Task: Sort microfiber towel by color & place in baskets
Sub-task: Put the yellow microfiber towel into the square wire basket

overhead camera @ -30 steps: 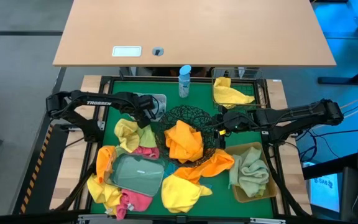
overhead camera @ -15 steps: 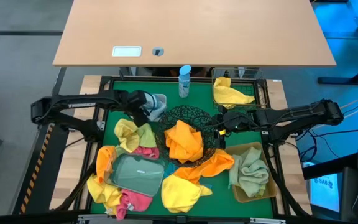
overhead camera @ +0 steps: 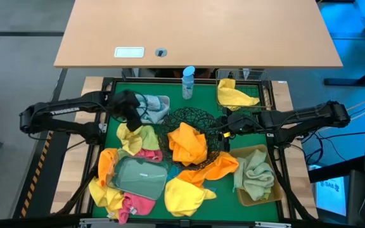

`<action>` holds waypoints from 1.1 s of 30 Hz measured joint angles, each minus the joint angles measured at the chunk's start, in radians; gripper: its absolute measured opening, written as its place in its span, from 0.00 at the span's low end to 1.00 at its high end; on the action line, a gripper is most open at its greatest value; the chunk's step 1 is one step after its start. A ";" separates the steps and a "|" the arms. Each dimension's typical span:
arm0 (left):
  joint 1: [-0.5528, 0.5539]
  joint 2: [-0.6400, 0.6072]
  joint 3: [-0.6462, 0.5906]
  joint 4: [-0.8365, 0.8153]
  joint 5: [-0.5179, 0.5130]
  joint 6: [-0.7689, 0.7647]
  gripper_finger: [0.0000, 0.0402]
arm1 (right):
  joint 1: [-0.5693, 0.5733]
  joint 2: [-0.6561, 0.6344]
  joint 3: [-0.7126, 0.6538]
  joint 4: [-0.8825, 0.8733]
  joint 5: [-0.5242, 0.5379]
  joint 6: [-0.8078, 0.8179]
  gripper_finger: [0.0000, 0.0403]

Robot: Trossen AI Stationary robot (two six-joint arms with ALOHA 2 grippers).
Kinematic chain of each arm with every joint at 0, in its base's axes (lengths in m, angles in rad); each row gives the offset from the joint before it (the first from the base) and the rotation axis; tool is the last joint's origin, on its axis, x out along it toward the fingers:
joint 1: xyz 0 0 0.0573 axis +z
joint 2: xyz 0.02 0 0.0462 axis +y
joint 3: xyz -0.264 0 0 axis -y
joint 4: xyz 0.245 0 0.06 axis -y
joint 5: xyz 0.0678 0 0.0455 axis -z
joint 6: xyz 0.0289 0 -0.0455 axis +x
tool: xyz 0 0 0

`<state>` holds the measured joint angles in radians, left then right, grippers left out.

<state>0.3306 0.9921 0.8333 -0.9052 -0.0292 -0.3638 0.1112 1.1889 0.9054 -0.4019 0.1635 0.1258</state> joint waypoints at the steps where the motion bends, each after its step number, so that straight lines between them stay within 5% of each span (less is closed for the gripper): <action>1: -0.008 -0.008 0.000 -0.021 0.008 -0.014 0.29 | 0.000 0.000 0.000 0.000 0.000 0.000 0.45; 14: -0.147 -0.038 0.000 -0.107 0.159 -0.121 0.29 | 0.000 0.000 0.000 0.000 0.000 0.000 0.45; 33: -0.175 -0.036 0.000 -0.310 0.147 -0.259 0.29 | 0.000 0.000 0.000 0.000 0.000 0.000 0.45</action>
<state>0.1555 0.9562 0.8333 -1.2156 0.1181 -0.6226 0.1112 1.1889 0.9054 -0.4019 0.1635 0.1259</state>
